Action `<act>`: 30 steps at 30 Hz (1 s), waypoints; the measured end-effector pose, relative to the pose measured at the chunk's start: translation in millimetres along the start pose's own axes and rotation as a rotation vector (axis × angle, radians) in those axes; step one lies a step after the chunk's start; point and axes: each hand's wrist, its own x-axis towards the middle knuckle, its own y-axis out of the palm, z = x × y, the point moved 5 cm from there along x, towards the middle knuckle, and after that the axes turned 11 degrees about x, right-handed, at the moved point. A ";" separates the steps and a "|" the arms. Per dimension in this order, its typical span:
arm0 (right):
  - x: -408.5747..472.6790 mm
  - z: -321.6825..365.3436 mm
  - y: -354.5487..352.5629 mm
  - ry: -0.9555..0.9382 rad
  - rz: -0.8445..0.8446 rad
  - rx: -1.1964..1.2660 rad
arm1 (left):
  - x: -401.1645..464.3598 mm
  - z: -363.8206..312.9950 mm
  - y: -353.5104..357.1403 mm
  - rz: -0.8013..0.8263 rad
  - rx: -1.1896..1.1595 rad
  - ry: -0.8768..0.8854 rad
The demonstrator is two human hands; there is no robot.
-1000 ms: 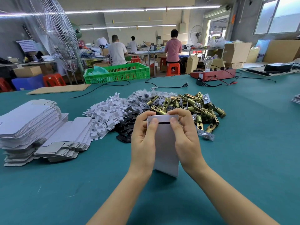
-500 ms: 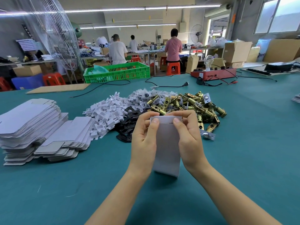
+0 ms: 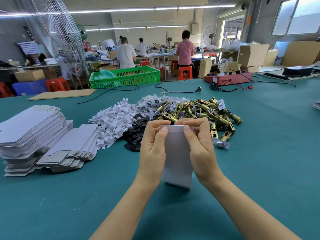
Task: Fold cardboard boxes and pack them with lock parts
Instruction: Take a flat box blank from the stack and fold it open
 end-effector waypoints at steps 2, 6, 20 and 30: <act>0.4 -1.1 -1.0 0.002 0.001 0.005 | 0.3 -0.2 0.0 0.008 -0.003 0.002; 0.4 -3.0 -3.0 -0.012 0.009 0.000 | 1.4 -2.7 0.1 0.045 0.035 0.056; 2.7 0.1 -7.8 -0.082 -0.006 -0.112 | -1.5 2.7 4.6 0.119 0.016 0.022; 1.7 -1.4 -8.3 -0.098 -0.008 -0.158 | -2.7 -0.6 1.4 0.096 0.129 0.092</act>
